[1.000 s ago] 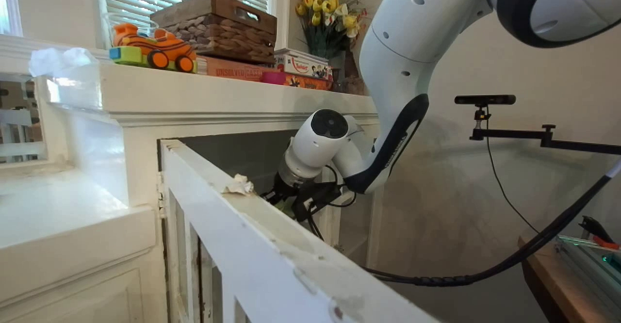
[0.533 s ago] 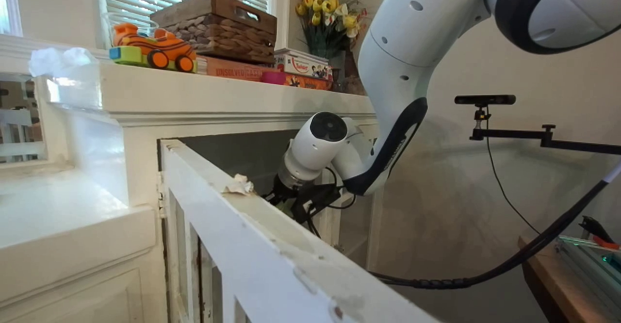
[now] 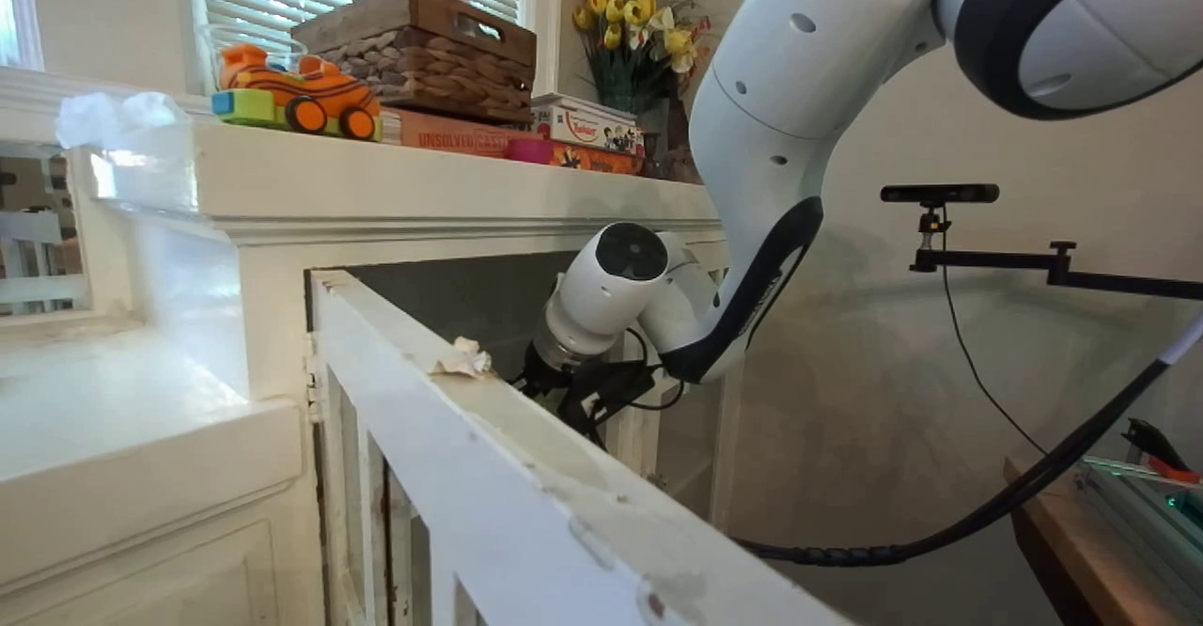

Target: Put the tennis ball inside the cupboard drawer

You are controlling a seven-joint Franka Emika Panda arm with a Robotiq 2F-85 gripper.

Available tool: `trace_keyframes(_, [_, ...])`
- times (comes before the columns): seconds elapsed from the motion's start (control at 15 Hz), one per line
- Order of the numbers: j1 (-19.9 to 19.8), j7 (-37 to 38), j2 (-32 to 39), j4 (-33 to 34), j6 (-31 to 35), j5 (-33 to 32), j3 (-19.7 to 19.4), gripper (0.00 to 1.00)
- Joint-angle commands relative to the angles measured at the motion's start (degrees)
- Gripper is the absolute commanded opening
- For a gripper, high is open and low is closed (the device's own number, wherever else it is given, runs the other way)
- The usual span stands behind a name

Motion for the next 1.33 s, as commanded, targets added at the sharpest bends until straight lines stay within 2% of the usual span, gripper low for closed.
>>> trace_keyframes(0.0, [-0.27,1.18,1.99,2.39,-0.39,1.68,-0.05,0.41])
trace_keyframes(0.07, [-0.32,1.2,1.95,2.48,-0.64,1.64,0.04,0.41])
trace_keyframes(0.13, [-0.41,1.2,1.9,2.56,-0.8,1.59,0.16,0.91])
trace_keyframes(0.2, [-0.45,1.23,1.87,2.59,-0.92,1.58,0.22,0.92])
trace_keyframes(0.27, [-0.5,1.24,1.83,2.63,-1.0,1.57,0.27,0.98])
trace_keyframes(0.73, [-0.75,1.36,1.34,2.5,-1.11,1.37,0.34,1.0])
trace_keyframes(1.0, [-1.06,-0.54,-3.83,-1.64,-2.77,-1.49,2.4,1.0])
trace_keyframes(1.27, [2.28,0.24,-5.79,-5.21,-2.63,-1.21,-1.24,1.0])
